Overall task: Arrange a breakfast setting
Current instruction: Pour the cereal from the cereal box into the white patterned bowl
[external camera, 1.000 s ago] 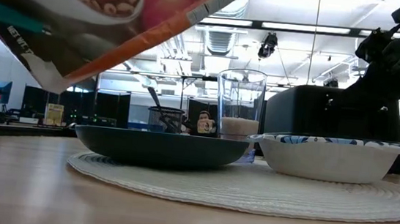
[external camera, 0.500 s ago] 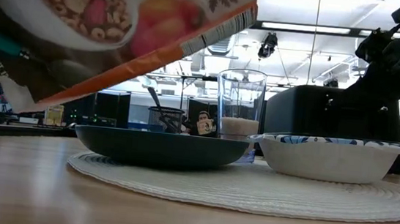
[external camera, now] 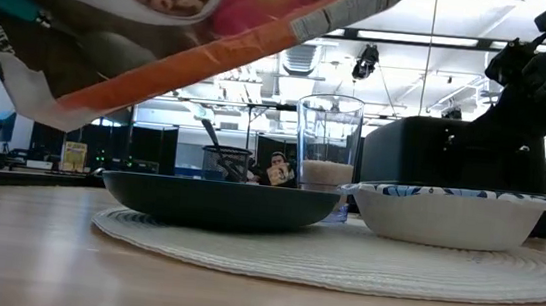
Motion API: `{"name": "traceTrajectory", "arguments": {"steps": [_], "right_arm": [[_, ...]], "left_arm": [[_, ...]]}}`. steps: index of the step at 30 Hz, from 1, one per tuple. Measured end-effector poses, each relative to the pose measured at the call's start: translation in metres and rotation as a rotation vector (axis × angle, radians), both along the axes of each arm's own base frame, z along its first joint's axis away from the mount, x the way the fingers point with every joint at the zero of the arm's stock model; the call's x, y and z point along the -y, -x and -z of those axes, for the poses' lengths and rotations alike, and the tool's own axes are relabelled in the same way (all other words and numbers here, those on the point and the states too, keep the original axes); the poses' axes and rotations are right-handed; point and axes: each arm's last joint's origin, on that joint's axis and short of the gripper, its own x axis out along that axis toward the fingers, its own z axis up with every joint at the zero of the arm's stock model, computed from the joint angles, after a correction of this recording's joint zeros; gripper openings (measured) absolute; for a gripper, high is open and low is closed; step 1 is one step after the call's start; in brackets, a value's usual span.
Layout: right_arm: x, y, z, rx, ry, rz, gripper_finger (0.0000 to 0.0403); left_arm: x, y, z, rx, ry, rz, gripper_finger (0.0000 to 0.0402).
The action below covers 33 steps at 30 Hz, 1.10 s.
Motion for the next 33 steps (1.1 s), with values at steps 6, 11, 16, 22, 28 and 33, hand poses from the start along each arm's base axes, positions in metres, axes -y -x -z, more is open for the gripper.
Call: {"name": "traceTrajectory", "arguments": {"steps": [6, 11, 16, 22, 28, 33], "right_arm": [[0.0, 0.0, 0.0, 0.001, 0.0, 0.0, 0.0073], [0.0, 0.0, 0.0, 0.001, 0.0, 0.0, 0.008], [0.0, 0.0, 0.0, 0.001, 0.0, 0.0, 0.0084], [0.0, 0.0, 0.0, 0.001, 0.0, 0.0, 0.0078], [0.0, 0.0, 0.0, 0.001, 0.0, 0.0, 0.0073], [0.0, 0.0, 0.0, 0.0, 0.0, 0.0, 0.0079]], "left_arm": [[-0.01, -0.014, 0.002, -0.028, 0.05, -0.011, 0.0], [-0.023, -0.025, 0.004, -0.057, 0.104, -0.039, 0.0], [-0.035, -0.031, 0.006, -0.096, 0.184, -0.072, 0.0], [-0.048, -0.04, 0.006, -0.12, 0.278, -0.132, 0.0], [-0.063, -0.053, 0.002, -0.14, 0.404, -0.218, 0.0], [-0.076, -0.066, 0.0, -0.161, 0.526, -0.279, 0.0]]}}
